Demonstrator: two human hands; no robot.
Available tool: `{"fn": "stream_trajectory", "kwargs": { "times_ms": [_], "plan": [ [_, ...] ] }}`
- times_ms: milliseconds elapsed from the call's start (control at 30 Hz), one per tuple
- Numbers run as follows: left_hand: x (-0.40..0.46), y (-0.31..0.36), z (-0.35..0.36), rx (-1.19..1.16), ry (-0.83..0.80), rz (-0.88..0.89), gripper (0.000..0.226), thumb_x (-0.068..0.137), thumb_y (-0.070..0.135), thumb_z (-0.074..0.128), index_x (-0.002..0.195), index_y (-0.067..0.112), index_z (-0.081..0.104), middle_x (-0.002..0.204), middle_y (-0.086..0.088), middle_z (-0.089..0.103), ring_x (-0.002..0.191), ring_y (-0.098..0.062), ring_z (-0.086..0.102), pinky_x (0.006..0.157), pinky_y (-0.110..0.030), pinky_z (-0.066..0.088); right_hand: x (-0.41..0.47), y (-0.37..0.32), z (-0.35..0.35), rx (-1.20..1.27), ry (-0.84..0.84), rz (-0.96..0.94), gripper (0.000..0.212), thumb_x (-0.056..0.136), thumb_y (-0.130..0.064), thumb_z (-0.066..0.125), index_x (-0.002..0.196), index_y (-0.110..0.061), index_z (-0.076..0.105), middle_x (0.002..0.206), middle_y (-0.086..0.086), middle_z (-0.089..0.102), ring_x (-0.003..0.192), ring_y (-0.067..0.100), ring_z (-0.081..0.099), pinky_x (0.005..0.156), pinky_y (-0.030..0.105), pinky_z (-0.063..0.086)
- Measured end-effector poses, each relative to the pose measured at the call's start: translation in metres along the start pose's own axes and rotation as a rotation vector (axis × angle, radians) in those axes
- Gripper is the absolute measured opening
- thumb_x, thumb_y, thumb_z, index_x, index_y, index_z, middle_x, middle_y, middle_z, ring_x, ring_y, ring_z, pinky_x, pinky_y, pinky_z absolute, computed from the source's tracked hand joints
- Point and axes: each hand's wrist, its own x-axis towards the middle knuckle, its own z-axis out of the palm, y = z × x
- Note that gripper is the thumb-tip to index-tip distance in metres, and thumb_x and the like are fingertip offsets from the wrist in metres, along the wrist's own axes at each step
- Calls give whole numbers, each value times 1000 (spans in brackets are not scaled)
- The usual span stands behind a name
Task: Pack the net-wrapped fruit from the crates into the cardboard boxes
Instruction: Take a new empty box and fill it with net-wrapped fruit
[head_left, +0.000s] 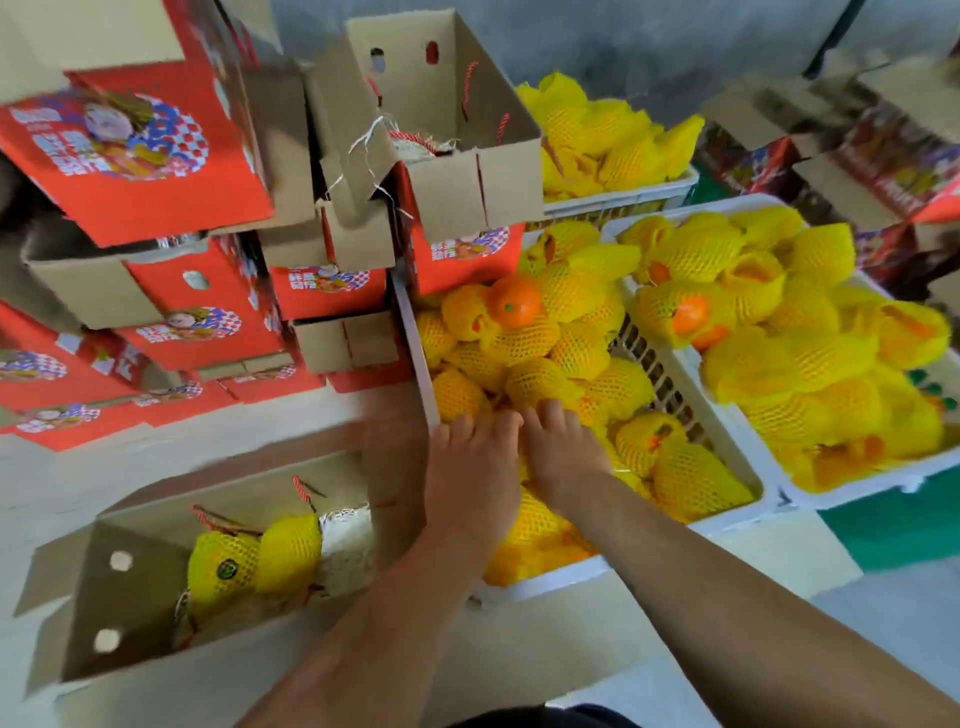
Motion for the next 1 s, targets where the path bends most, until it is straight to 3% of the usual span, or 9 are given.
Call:
{"fn": "stream_trajectory", "kwargs": {
  "times_ms": [100,267,433,500,567,633,700,867,1000],
  "plan": [
    [0,1,5,136,-88,21,59,94,25,46,152,25,37,126,1,68,115,-26,58,97,-44,37,4,12,8,114,66,9,77,76,-41,79,135,-28,31,135,3,44,126,30,51,94,43,48],
    [6,2,2,-93,-7,-29,81,85,46,49,160,20,32,124,-8,70,112,-30,62,98,-45,44,-8,32,-11,1179,130,98,72,61,-31,81,123,-31,45,107,0,63,83,0,63,66,26,53],
    [6,-5,2,-269,22,-28,93,78,61,71,155,32,26,150,1,51,132,-25,53,105,-41,44,-8,24,-17,1689,-74,94,45,85,-56,63,120,-28,69,117,2,73,113,21,68,90,42,59],
    [4,-5,4,-332,68,-92,88,77,68,71,147,33,31,143,0,55,124,-27,57,98,-41,49,-5,26,-20,1623,188,191,42,92,-55,48,110,-27,74,110,0,73,107,17,67,86,36,55],
    [2,-4,5,-365,105,-141,88,74,74,68,143,33,33,138,1,54,119,-26,58,92,-37,49,4,35,-15,1248,392,203,38,96,-45,51,127,-28,64,124,3,63,116,24,59,93,39,49],
    [1,-4,6,-370,123,-165,91,73,78,70,143,33,33,139,4,51,120,-22,56,93,-36,48,15,38,-8,863,197,127,71,90,-41,63,154,-27,36,145,6,37,132,33,39,107,47,38],
    [0,-3,4,-387,108,-192,96,71,83,68,144,34,32,142,5,49,123,-20,55,96,-35,48,19,32,-4,647,69,156,86,84,-46,67,153,-29,18,146,5,22,134,35,27,110,53,32],
    [-2,0,-5,-512,130,-264,95,64,93,63,138,40,35,135,13,53,120,-11,55,92,-26,45,30,25,2,409,136,209,91,85,-41,71,147,-21,8,152,1,24,135,35,24,109,51,26],
    [-4,-3,-6,-711,124,-370,100,63,83,74,144,40,35,142,10,55,125,-16,58,101,-44,55,29,30,-9,406,203,248,76,80,-37,63,148,-25,33,150,1,43,132,34,29,108,53,23]
  ]
}}
